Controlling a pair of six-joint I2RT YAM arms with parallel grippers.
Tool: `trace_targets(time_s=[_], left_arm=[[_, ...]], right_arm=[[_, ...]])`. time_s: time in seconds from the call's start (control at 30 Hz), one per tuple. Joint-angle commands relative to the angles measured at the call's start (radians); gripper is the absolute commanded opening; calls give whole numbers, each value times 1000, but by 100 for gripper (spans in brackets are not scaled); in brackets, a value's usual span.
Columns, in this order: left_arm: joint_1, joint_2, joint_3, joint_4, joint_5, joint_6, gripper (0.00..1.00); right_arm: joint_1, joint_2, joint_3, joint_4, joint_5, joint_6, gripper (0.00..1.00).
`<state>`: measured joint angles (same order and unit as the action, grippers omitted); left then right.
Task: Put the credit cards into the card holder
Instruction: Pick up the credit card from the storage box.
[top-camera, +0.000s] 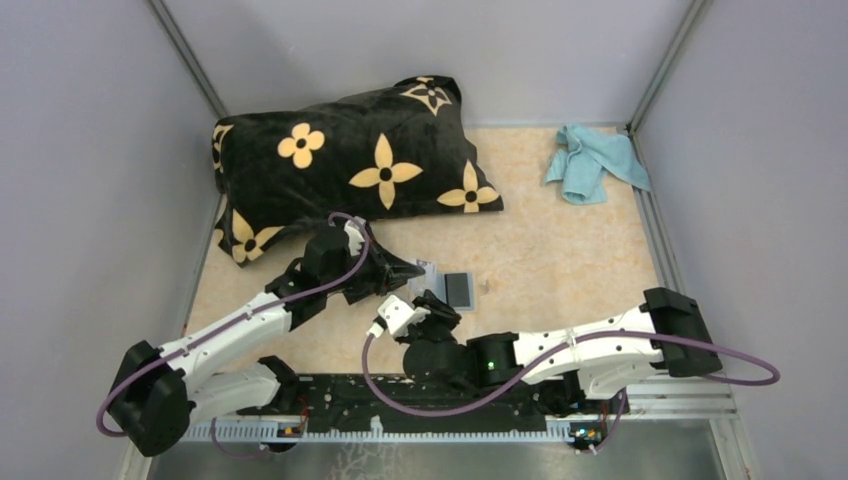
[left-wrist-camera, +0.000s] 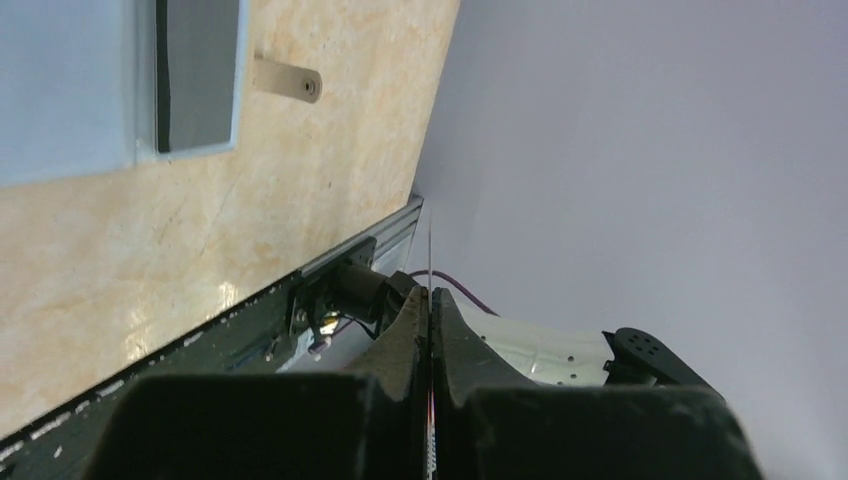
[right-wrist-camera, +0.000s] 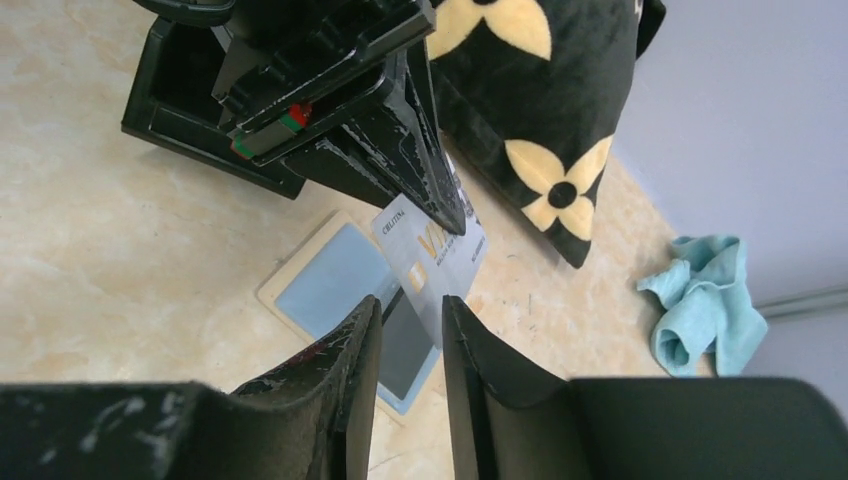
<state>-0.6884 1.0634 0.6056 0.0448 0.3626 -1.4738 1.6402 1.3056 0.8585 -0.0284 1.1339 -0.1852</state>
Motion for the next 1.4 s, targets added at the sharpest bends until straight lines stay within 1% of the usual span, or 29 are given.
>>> trace_targets(time_s=[0.0, 0.13, 0.27, 0.37, 0.47, 0.63, 0.9, 1.07, 1.37], left_arm=[[13, -11, -67, 232, -83, 83, 0], [24, 4, -139, 377, -131, 155, 0], [46, 21, -199, 537, -102, 186, 0], [50, 18, -224, 599, -101, 227, 0], [53, 25, -248, 688, -85, 254, 0], [57, 79, -303, 912, -47, 244, 0], [63, 219, -336, 1210, 32, 169, 0], [66, 260, -346, 1292, 45, 142, 0], [67, 310, -336, 1346, 72, 120, 0]], right_arm=[[12, -57, 69, -204, 23, 334, 36], [7, -170, 32, -234, -9, 516, 40], [-48, -296, -19, -227, -77, 657, 40], [-157, -392, -77, -158, -221, 703, 39], [-290, -446, -125, -111, -389, 758, 39], [-455, -459, -165, -48, -607, 841, 38], [-663, -479, -240, 94, -939, 961, 36], [-716, -446, -271, 166, -1028, 1018, 35], [-740, -384, -300, 269, -1111, 1074, 32]])
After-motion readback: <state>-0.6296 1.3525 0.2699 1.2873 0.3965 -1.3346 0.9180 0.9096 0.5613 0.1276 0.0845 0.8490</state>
